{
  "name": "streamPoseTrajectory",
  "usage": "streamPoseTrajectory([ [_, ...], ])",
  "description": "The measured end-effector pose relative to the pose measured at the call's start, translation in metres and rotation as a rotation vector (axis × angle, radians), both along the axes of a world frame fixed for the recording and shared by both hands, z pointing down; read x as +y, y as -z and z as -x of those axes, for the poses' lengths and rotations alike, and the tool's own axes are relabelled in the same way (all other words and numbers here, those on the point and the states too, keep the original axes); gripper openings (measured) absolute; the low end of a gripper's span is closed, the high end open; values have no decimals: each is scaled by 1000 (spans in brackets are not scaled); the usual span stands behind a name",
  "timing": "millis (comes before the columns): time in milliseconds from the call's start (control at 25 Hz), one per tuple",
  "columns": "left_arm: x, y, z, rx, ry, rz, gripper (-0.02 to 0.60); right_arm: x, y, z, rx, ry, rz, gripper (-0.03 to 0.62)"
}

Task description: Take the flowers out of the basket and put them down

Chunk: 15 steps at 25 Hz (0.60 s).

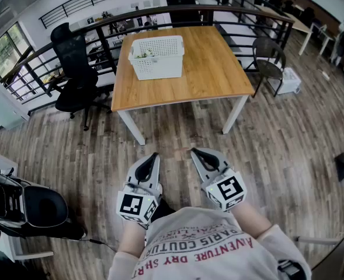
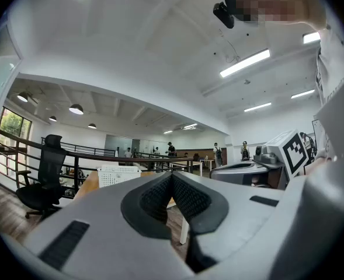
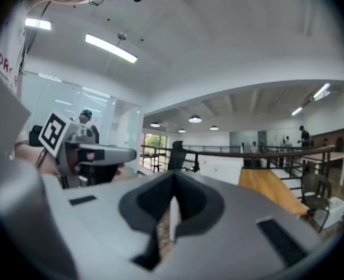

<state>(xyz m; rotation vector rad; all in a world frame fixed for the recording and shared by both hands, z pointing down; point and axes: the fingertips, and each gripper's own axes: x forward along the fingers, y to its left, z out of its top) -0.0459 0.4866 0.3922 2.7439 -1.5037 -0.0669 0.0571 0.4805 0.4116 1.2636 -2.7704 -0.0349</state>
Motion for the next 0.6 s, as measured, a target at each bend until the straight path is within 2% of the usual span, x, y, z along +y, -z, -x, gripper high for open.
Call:
streamPoseTrajectory([
  [600, -21, -11, -6, -11, -12, 37, 15, -22, -14, -5, -10, -11, 64, 29],
])
